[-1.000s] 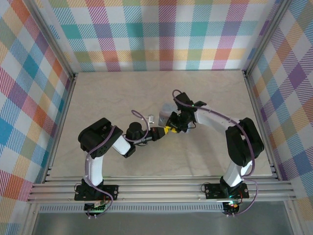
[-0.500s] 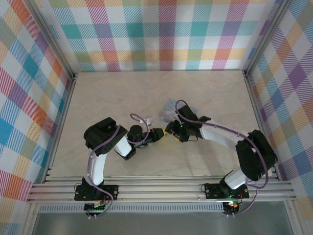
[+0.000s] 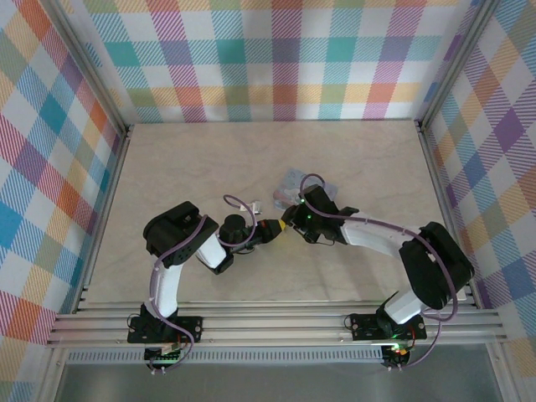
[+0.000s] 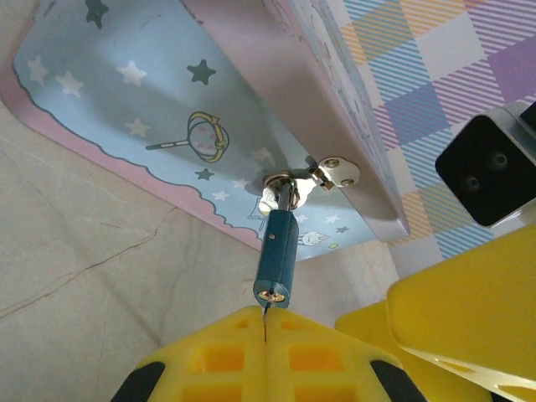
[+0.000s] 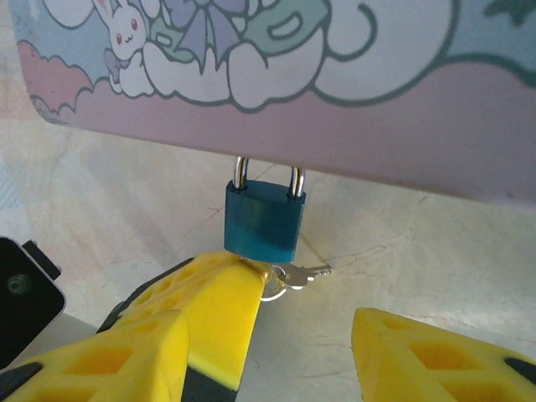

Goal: Unlock a padlock with a key

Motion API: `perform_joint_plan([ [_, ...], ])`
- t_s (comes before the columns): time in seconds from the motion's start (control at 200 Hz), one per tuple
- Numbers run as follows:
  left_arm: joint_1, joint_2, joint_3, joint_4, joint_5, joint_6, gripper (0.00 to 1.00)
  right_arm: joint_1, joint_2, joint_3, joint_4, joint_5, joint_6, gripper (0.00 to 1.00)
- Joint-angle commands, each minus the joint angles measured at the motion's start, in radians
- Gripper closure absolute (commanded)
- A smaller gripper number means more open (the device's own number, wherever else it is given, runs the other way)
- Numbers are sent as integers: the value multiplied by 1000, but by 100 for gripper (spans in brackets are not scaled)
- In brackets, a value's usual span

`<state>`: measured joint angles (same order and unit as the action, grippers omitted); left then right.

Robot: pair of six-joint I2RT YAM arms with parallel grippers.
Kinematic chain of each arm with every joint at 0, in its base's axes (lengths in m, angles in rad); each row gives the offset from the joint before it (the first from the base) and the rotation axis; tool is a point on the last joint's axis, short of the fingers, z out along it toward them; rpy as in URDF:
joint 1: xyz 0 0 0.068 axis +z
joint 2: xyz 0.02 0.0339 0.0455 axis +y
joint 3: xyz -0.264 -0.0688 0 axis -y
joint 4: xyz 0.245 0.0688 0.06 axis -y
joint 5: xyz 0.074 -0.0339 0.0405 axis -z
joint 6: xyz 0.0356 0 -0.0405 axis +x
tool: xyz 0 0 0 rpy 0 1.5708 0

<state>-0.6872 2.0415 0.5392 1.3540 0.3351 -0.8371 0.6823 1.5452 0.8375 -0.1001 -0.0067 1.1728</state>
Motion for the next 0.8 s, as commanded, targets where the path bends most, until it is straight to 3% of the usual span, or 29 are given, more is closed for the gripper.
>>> perform_joint_plan([
  [0.0, -18, -11, -11, -139, -18, 39, 100, 6, 46, 73, -25, 25, -19, 46],
  [0.54, -23, -77, -4, -218, -21, 74, 100, 7, 163, 192, -184, 55, -75, 45],
  [0.795, -22, -100, 4, -231, -14, 60, 100, 6, 206, 192, -153, 44, -90, 47],
])
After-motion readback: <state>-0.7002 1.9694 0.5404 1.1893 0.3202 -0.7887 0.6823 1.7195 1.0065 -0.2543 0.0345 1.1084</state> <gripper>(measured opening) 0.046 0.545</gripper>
